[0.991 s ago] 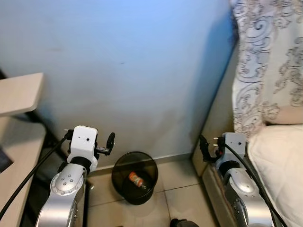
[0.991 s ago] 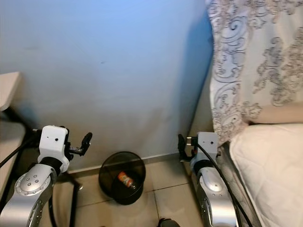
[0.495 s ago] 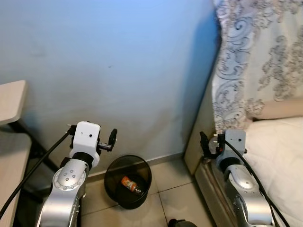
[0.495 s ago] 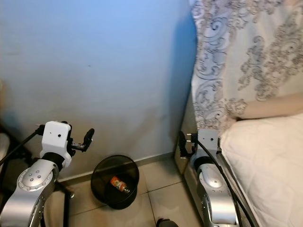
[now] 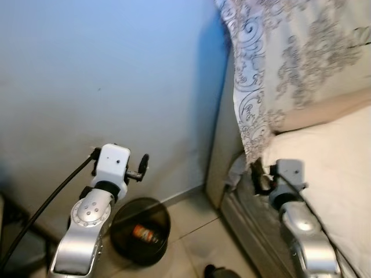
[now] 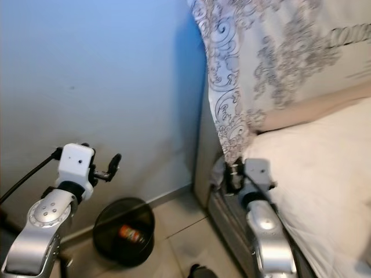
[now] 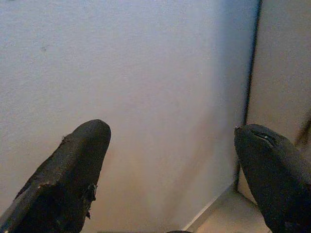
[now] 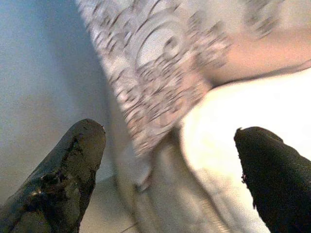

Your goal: Clean up the room

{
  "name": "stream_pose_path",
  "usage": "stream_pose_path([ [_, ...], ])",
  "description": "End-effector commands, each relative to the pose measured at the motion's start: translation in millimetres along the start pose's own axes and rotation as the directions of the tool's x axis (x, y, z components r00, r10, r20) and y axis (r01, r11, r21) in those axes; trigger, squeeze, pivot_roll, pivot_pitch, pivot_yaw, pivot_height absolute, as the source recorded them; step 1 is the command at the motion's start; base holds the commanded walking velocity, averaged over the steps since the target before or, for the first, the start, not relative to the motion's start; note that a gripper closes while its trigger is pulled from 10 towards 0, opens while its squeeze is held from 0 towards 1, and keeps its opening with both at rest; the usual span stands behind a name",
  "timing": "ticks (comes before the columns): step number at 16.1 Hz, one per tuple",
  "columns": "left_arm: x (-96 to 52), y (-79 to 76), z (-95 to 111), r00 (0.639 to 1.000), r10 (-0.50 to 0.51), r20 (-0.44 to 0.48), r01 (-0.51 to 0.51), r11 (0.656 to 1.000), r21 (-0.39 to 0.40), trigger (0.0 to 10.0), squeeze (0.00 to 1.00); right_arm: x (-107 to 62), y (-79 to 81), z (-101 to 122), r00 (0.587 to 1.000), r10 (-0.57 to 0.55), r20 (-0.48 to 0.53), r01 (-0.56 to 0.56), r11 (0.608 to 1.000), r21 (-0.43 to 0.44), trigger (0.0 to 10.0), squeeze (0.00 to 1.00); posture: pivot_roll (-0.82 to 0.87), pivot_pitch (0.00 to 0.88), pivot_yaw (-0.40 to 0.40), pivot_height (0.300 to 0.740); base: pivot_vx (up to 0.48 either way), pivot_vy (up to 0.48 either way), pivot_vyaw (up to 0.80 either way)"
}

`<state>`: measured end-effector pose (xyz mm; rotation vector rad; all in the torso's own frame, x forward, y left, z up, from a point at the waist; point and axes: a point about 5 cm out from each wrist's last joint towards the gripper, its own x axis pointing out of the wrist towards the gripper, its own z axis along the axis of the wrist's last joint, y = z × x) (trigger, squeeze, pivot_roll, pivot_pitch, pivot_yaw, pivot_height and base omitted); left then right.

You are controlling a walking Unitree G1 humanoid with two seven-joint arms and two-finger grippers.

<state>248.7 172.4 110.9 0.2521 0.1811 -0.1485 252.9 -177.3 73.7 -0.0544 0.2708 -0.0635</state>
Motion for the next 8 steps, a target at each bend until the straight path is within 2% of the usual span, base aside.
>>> stream_pose_path([
  [1, 0.7, 1.0, -3.4, 1.0, 0.006, -0.015, -0.006, 1.0, 0.0, 10.0, 0.0, 1.6, 3.4, -0.1, 1.0, 0.009, -0.013, -0.009, 1.0, -0.01, 10.0, 1.0, 0.04, 0.0, 0.034, 0.74, 0.0, 0.0, -0.78],
  [3, 1.9, -0.9, -2.8, 1.0, 0.003, -0.012, -0.003, 1.0, 0.0, 10.0, 0.0, 3.2, 1.4, 0.7, 1.0, -0.01, -0.012, 0.009, 0.999, -0.041, 10.0, 1.0, 0.05, 0.0, 0.029, 0.74, 0.0, 0.0, -0.78],
  [4, 3.4, -1.9, -1.6, 1.0, 0.0, -0.006, 0.0, 1.0, 0.003, 10.0, 0.0, 5.0, -1.1, 2.1, 0.999, -0.04, 0.003, 0.04, 0.994, -0.105, 10.0, 1.0, 0.05, 0.0, 0.025, 0.74, 0.0, 0.0, -0.78],
  [5, 4.9, -1.7, -0.1, 1.0, 0.0, 0.002, 0.0, 1.0, 0.009, 10.0, 0.0, 5.7, -2.0, 3.9, 0.998, -0.062, 0.016, 0.063, 0.99, -0.126, 10.0, 1.0, 0.05, 0.0, 0.024, 0.74, 0.0, 0.0, -0.78],
  [7, 6.7, 1.4, 1.4, 1.0, 0.009, 0.006, -0.009, 1.0, 0.007, 10.0, 0.0, 6.6, 0.9, 5.3, 0.998, -0.049, 0.027, 0.051, 0.995, -0.081, 10.0, 1.0, 0.05, 0.0, 0.025, 0.74, 0.0, 0.0, -0.78],
  [8, 7.2, 2.1, 1.7, 1.0, 0.012, 0.007, -0.013, 1.0, 0.008, 10.0, 0.0, 6.6, 1.1, 5.6, 0.999, -0.047, 0.027, 0.049, 0.995, -0.091, 10.0, 1.0, 0.05, 0.0, 0.026, 0.74, 0.0, 0.0, -0.78],
])
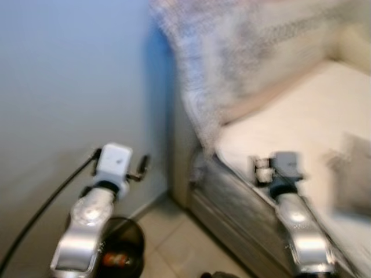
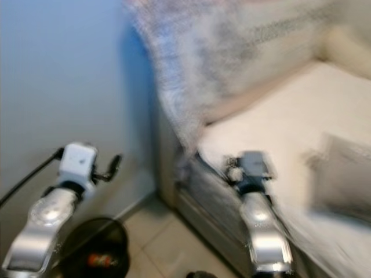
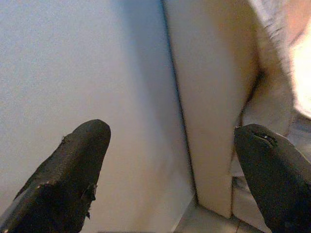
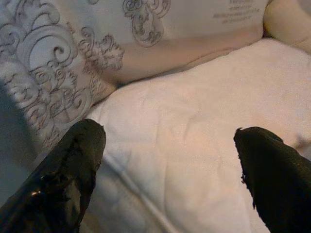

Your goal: Clean up the room

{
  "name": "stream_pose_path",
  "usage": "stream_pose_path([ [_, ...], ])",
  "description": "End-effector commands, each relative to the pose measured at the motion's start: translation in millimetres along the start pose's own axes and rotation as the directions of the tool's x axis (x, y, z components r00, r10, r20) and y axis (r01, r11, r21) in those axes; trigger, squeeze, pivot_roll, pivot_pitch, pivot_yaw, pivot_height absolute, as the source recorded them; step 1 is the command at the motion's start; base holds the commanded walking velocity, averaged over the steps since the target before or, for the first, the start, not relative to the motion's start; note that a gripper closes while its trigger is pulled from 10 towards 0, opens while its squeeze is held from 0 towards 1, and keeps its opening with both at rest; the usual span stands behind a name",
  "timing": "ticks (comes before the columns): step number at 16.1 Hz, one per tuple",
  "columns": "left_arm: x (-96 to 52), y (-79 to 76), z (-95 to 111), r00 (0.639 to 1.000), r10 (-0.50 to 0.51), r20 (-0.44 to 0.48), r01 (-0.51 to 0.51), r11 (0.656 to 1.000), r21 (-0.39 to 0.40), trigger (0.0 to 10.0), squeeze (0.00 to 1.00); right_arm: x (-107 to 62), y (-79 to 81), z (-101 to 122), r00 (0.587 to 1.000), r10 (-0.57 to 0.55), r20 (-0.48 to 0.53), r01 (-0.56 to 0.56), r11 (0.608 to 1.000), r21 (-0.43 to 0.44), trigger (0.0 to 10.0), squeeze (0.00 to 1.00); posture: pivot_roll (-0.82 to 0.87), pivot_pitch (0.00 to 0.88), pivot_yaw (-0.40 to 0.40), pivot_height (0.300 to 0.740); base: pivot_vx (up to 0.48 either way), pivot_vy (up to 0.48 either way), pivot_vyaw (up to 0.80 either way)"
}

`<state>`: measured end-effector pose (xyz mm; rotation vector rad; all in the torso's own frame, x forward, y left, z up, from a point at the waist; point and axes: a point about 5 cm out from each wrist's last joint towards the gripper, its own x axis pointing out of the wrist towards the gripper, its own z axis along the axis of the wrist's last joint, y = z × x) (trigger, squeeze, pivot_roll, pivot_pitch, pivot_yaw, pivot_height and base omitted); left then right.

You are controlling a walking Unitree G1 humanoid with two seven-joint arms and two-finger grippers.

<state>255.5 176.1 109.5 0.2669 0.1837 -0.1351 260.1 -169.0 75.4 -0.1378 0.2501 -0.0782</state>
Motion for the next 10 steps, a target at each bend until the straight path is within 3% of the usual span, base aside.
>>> stream_pose_path([
  [1, 1.3, -1.9, 3.2, 1.0, 0.002, 0.014, -0.002, 1.0, -0.007, 10.0, 0.0, 1.2, -7.2, 1.0, 1.0, -0.015, -0.001, 0.015, 1.0, -0.015, 10.0, 1.0, 0.05, 0.0, 0.027, 0.74, 0.0, 0.0, -0.78],
  [4, 3.5, -1.7, 5.4, 0.998, 0.039, 0.04, -0.04, 0.999, 0.026, 10.0, 0.0, 2.4, -9.6, 0.0, 1.0, -0.029, -0.005, 0.029, 0.999, -0.028, 10.0, 1.0, 0.04, 0.0, 0.024, 0.74, 0.0, 0.0, -0.78],
  [5, 5.2, 3.1, 12.2, 0.988, 0.104, 0.113, -0.107, 0.994, 0.024, 10.0, 0.0, 2.6, -10.5, 0.1, 0.999, -0.037, -0.002, 0.037, 0.999, -0.034, 10.0, 1.0, 0.04, 0.0, 0.024, 0.74, 0.0, 0.0, -0.77],
  [6, 5.8, 4.1, 14.8, 0.984, 0.117, 0.136, -0.117, 0.993, -0.011, 10.0, 0.0, 2.5, -10.8, 0.2, 0.999, -0.038, -0.001, 0.038, 0.998, -0.039, 10.0, 1.0, 0.04, 0.0, 0.025, 0.74, 0.0, 0.0, -0.77],
  [7, 6.4, 5.8, 21.2, 0.973, 0.143, 0.18, -0.127, 0.987, -0.099, 10.0, 0.0, 2.3, -10.9, -0.1, 0.999, -0.038, -0.001, 0.038, 0.998, -0.042, 10.0, 1.0, 0.04, 0.0, 0.025, 0.74, 0.0, 0.0, -0.77],
  [8, 5.8, 6.7, 24.8, 0.96, 0.18, 0.214, -0.156, 0.98, -0.124, 10.0, 0.18, 2.3, -10.8, -0.5, 0.999, -0.036, -0.002, 0.036, 0.999, -0.04, 10.0, 1.0, 0.04, 0.0, 0.024, 0.74, 0.0, 0.0, -0.78],
  [10, 5.6, 4.7, 18.7, 0.975, 0.145, 0.168, -0.133, 0.988, -0.079, 10.0, 0.16, 2.2, -10.2, -0.7, 0.999, -0.035, -0.001, 0.035, 0.999, -0.033, 10.0, 1.0, 0.04, 0.0, 0.026, 0.74, 0.0, 0.0, -0.78],
])
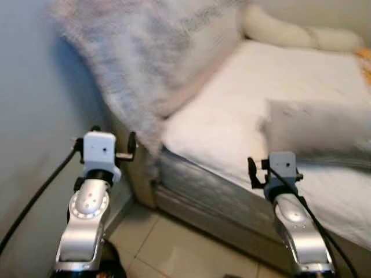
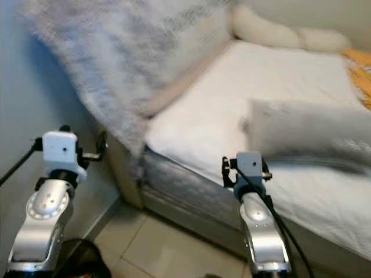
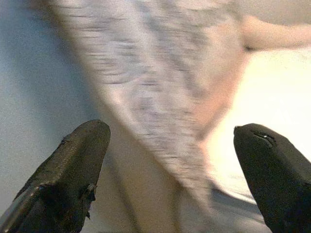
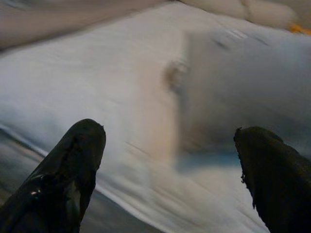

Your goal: Clean up the room

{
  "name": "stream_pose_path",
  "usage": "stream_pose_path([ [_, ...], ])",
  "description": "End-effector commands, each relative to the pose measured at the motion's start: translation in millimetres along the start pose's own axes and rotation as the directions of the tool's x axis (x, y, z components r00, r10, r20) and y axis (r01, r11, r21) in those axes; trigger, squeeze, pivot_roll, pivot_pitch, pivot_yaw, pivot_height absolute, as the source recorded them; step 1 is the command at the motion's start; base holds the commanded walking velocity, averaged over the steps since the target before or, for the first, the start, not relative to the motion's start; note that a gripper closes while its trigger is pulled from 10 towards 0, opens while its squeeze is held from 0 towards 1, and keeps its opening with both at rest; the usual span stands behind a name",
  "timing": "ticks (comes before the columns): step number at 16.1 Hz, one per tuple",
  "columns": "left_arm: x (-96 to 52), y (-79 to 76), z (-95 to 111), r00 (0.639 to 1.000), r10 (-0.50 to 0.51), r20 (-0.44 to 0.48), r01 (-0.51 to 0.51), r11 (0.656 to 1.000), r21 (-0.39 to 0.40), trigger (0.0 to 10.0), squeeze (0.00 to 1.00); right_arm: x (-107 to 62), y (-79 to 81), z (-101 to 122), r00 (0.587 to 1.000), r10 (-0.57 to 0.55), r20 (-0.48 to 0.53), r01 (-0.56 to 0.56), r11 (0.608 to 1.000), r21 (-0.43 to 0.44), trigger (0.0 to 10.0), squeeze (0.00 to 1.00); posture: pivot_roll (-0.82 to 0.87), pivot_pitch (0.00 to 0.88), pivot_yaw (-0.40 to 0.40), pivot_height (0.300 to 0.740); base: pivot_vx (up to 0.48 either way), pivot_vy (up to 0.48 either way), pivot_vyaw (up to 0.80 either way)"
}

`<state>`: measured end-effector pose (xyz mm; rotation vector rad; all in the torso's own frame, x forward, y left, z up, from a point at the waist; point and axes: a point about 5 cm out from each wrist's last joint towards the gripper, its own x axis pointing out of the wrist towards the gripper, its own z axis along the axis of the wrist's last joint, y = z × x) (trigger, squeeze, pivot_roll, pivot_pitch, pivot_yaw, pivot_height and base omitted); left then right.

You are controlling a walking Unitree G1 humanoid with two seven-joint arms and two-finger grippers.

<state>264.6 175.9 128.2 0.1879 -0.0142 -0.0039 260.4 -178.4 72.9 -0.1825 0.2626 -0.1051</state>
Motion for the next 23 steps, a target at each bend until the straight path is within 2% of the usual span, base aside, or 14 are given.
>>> stream_pose_path([
  [1, -1.0, -1.0, -4.2, 0.999, -0.013, -0.034, 0.013, 1.0, 0.009, 10.0, 0.13, 0.4, -1.4, 2.6, 1.0, -0.005, 0.011, 0.005, 1.0, 0.01, 10.0, 1.0, 0.04, 0.0, 0.026, 0.74, 0.0, 0.0, -0.77],
  [2, -2.8, -1.7, -9.7, 0.995, -0.059, -0.079, 0.06, 0.998, 0.006, 10.0, 0.06, 0.7, -3.2, 3.9, 1.0, -0.018, 0.014, 0.017, 1.0, 0.021, 10.0, 1.0, 0.04, 0.0, 0.027, 0.74, 0.0, 0.0, -0.78],
  [3, -2.6, -0.7, -9.5, 0.995, -0.065, -0.071, 0.066, 0.998, 0.007, 10.0, 0.05, 0.7, -3.3, 4.9, 1.0, -0.014, 0.014, 0.013, 0.999, 0.03, 10.0, 1.0, 0.04, 0.0, 0.027, 0.74, 0.0, 0.0, -0.77],
  [7, -3.4, -0.2, -8.8, 0.994, -0.093, -0.059, 0.092, 0.996, -0.019, 10.0, 0.1, 0.1, 0.6, 11.3, 0.998, 0.024, 0.055, -0.027, 0.998, 0.051, 10.0, 1.0, 0.04, 0.0, 0.027, 0.74, 0.069, 0.0, -0.73],
  [11, -3.6, 1.0, -9.0, 0.993, -0.094, -0.065, 0.093, 0.996, -0.013, 10.0, 0.1, 0.6, 2.5, 12.3, 0.997, 0.037, 0.066, -0.038, 0.999, 0.018, 10.0, 1.0, 0.03, 0.0, 0.028, 0.74, 0.325, 0.0, 0.0],
  [13, -3.3, 0.8, -9.9, 0.993, -0.097, -0.069, 0.096, 0.995, -0.011, 10.0, 0.1, 1.8, 1.6, 12.0, 0.997, 0.041, 0.068, -0.04, 0.999, -0.006, 10.0, 0.0, 0.03, 0.0, 0.029, 0.74, 0.33, 0.0, 0.0],
  [21, -2.0, 0.5, -11.3, 0.992, -0.102, -0.079, 0.102, 0.995, 0.0, 10.0, 0.11, 3.1, 1.3, 10.4, 0.997, 0.034, 0.062, -0.032, 0.999, -0.029, 10.0, 0.0, 0.03, 0.0, 0.03, 0.74, 0.34, 0.0, 0.0],
  [23, -1.5, 0.1, -11.4, 0.991, -0.106, -0.08, 0.106, 0.994, -0.001, 10.0, 0.12, 3.8, 1.5, 10.3, 0.998, 0.031, 0.057, -0.03, 0.999, -0.027, 10.0, 0.0, 0.03, 0.0, 0.031, 0.74, 0.345, 0.0, -0.69],
])
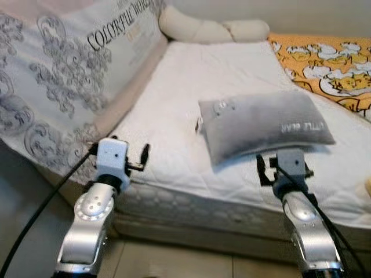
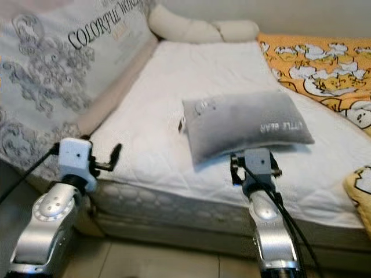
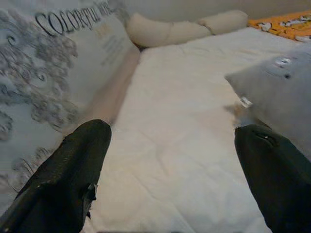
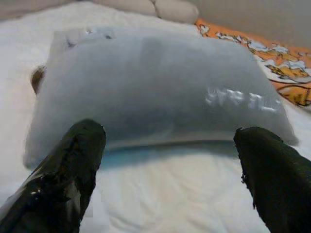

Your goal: Clean up the room

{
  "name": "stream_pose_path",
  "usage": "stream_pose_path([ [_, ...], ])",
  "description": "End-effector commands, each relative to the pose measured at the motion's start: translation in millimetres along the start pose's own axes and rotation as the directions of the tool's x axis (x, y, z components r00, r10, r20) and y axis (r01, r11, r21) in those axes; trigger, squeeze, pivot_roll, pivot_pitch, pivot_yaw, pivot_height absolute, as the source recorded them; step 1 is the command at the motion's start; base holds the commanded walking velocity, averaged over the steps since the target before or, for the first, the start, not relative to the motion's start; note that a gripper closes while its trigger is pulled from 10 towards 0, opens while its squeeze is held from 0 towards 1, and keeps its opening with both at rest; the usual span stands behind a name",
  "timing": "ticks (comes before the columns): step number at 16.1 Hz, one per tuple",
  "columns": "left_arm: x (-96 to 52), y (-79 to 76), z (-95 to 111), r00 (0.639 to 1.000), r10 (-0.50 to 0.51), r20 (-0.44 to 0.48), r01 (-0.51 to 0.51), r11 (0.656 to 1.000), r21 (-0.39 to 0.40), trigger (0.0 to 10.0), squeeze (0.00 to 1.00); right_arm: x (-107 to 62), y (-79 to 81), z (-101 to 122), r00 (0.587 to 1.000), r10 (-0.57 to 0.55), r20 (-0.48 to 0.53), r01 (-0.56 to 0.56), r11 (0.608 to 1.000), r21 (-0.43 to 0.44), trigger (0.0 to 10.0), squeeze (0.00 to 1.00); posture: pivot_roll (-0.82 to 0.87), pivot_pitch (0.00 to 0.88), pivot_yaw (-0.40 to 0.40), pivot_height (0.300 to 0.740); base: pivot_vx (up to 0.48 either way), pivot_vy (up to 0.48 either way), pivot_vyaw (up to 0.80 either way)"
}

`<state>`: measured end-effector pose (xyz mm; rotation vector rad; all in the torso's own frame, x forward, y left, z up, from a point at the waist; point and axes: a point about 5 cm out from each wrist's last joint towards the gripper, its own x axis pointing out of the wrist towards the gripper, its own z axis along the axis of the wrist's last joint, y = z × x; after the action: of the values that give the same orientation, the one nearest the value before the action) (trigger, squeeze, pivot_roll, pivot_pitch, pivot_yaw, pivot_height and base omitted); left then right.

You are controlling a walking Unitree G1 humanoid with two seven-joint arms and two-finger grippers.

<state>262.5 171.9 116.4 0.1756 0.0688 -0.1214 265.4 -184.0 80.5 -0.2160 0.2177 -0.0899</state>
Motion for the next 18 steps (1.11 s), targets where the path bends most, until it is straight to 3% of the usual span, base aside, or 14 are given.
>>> stream_pose_path([
  [1, 0.2, 6.0, -0.5, 1.0, 0.017, -0.01, -0.017, 1.0, 0.015, 10.0, 0.12, 0.7, 7.6, 3.0, 1.0, 0.02, 0.009, -0.02, 1.0, 0.005, 10.0, 0.0, 0.03, 0.0, 0.031, 0.74, 0.345, 0.0, -0.8],
  [3, 0.8, 5.7, -0.3, 1.0, 0.015, -0.01, -0.015, 1.0, 0.015, 10.0, 0.11, 1.5, 7.3, 3.6, 1.0, 0.016, 0.012, -0.016, 1.0, 0.001, 10.0, 0.0, 0.03, 0.0, 0.032, 0.74, 0.345, 0.0, -0.6],
  [18, 5.9, 7.3, 1.8, 1.0, 0.012, -0.007, -0.012, 1.0, 0.016, 10.0, 0.11, 8.4, 9.0, 5.1, 1.0, 0.021, 0.003, -0.021, 1.0, 0.009, 10.0, 0.0, 0.03, 0.0, 0.038, 0.74, 0.346, 0.0, 0.0],
])
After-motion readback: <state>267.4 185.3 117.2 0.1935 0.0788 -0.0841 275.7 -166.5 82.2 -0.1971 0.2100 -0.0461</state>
